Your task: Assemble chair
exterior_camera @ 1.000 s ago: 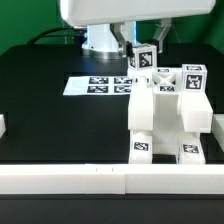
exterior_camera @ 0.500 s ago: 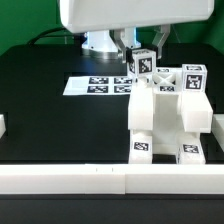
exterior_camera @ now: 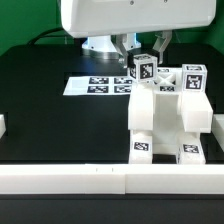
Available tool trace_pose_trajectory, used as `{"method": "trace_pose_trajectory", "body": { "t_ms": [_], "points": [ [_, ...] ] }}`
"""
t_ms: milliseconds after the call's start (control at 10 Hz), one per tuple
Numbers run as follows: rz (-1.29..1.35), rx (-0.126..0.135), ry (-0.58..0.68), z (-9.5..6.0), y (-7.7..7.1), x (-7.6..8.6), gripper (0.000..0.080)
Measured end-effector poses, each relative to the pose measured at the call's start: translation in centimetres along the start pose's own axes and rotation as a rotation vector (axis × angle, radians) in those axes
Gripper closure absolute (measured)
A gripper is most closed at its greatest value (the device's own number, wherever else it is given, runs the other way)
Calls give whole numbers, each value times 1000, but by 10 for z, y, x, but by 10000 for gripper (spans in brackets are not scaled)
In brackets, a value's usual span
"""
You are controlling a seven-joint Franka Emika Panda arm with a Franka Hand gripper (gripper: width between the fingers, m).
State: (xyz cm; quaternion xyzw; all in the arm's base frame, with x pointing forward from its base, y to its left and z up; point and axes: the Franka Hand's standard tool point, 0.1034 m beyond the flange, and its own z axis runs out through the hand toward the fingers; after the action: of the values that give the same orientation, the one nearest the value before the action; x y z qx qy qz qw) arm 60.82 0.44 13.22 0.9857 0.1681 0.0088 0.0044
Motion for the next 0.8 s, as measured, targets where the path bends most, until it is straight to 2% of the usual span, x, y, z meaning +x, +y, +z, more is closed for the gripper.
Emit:
{"method": "trace_pose_trajectory", "body": {
  "t_ms": [200,800],
  "points": [
    [17,-13,31,0,2,0,512],
    [13,-11,36,-5,-2,-1,512]
  ]
}}
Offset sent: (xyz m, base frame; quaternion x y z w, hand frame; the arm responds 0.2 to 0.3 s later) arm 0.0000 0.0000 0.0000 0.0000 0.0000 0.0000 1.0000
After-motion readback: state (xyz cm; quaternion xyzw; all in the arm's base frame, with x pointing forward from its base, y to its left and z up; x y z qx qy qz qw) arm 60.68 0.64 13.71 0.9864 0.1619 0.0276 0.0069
